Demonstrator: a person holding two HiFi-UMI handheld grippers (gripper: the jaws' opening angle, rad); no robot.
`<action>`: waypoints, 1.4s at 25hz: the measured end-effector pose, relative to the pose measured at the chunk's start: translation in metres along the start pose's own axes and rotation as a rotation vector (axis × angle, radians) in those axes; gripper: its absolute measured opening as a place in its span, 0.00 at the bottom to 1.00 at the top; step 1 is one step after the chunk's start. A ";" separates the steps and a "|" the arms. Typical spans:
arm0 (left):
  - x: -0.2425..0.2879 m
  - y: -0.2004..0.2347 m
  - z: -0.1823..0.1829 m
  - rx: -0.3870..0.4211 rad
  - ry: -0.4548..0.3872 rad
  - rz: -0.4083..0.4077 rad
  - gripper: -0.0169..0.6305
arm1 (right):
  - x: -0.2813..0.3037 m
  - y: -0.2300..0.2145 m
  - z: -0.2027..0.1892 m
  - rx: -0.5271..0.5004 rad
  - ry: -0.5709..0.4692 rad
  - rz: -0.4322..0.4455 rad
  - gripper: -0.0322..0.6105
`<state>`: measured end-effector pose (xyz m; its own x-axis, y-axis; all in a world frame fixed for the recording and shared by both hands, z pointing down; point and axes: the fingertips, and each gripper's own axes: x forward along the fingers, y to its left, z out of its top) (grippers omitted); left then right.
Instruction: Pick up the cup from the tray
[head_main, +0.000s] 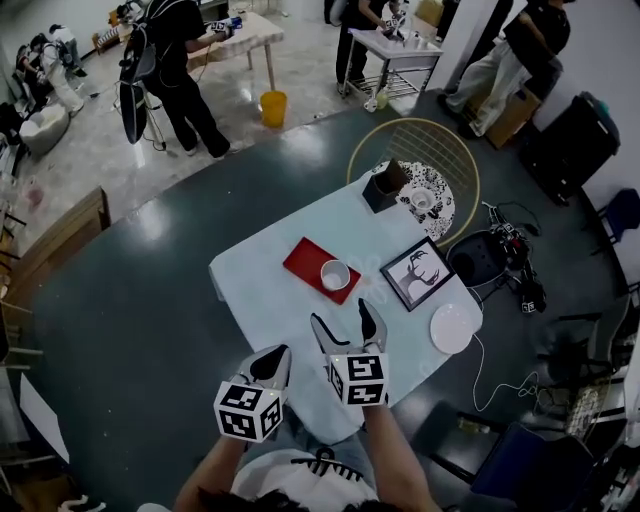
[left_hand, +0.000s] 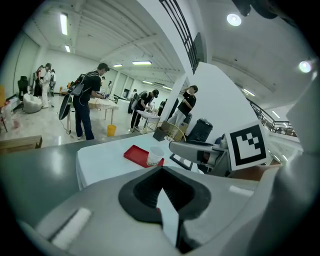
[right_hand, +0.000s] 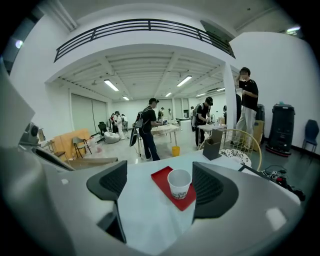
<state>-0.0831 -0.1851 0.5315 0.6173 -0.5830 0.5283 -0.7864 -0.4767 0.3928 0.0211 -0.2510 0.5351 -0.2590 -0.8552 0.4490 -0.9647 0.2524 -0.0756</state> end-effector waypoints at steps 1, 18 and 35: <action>0.004 0.002 0.001 -0.004 0.005 0.004 0.03 | 0.007 -0.003 0.001 -0.005 0.004 0.000 0.69; 0.048 0.019 -0.015 0.004 0.102 0.069 0.03 | 0.119 -0.055 -0.065 0.037 0.201 -0.035 0.74; 0.054 0.017 -0.025 -0.058 0.145 0.032 0.03 | 0.137 -0.054 -0.061 0.021 0.245 -0.026 0.61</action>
<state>-0.0640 -0.2079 0.5853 0.5856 -0.4941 0.6425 -0.8080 -0.4185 0.4146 0.0402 -0.3544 0.6548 -0.2170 -0.7253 0.6533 -0.9723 0.2198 -0.0789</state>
